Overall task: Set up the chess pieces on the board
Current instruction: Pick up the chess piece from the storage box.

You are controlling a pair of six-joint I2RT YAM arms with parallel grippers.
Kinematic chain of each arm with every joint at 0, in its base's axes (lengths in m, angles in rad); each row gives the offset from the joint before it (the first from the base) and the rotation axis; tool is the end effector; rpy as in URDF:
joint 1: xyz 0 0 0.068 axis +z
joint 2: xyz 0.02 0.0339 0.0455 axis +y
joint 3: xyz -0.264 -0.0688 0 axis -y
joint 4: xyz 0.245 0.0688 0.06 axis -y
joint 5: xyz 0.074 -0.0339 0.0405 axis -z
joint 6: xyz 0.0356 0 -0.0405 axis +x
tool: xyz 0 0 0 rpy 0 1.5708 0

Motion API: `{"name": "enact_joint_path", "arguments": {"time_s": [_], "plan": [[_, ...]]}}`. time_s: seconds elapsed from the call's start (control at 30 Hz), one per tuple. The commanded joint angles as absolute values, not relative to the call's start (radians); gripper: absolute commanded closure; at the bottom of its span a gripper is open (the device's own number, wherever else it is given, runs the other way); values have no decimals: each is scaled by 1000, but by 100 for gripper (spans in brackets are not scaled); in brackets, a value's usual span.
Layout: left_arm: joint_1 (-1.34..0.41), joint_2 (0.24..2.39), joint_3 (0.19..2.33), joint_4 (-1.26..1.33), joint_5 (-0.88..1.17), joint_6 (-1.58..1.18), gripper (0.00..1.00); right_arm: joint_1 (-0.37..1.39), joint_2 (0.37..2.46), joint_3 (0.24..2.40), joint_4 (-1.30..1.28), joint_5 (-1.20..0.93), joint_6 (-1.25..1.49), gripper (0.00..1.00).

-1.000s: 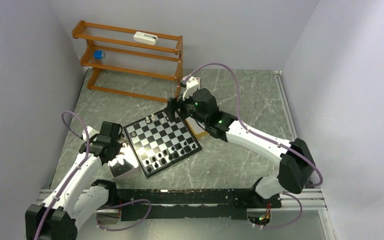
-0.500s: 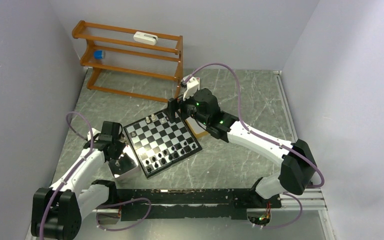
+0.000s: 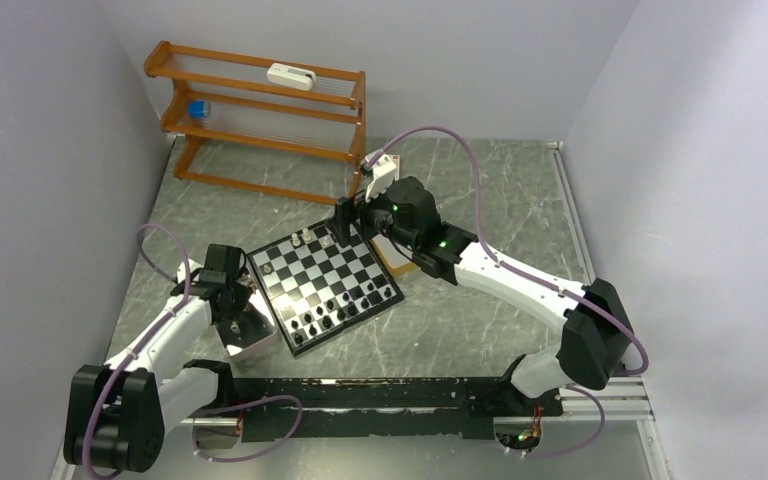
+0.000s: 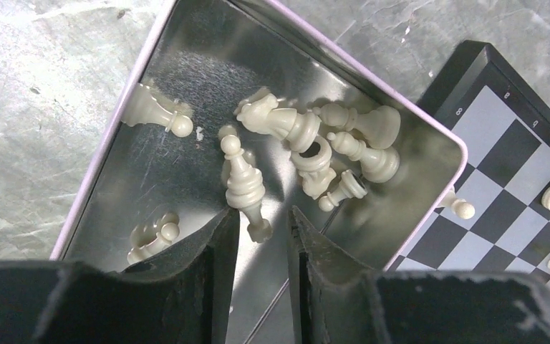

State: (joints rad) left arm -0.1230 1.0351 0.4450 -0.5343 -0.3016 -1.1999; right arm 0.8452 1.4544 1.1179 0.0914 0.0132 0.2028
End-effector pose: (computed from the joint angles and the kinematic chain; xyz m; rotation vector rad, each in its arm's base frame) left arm 0.1688 -0.0102 0.1566 -1.4146 2.1928 -0.0509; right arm 0.2304 0.2591 0.3249 -0.5835 1.7844 0.7226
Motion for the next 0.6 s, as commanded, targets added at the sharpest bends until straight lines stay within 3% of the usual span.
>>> {"name": "enact_joint_path", "arguments": {"time_s": [0.0, 0.23, 0.47, 0.57], "plan": [[-110, 1040, 428, -502, -305, -1204, 65, 845, 1463, 1133, 103, 8, 206, 0], [-107, 1049, 413, -502, -293, -1218, 70, 844, 1466, 1140, 100, 10, 208, 0], [-107, 1038, 448, -584, -311, -1205, 91, 844, 1463, 1134, 105, 4, 221, 0], [-107, 996, 481, -637, -321, -1182, 95, 843, 1461, 1126, 110, 4, 235, 0]]}}
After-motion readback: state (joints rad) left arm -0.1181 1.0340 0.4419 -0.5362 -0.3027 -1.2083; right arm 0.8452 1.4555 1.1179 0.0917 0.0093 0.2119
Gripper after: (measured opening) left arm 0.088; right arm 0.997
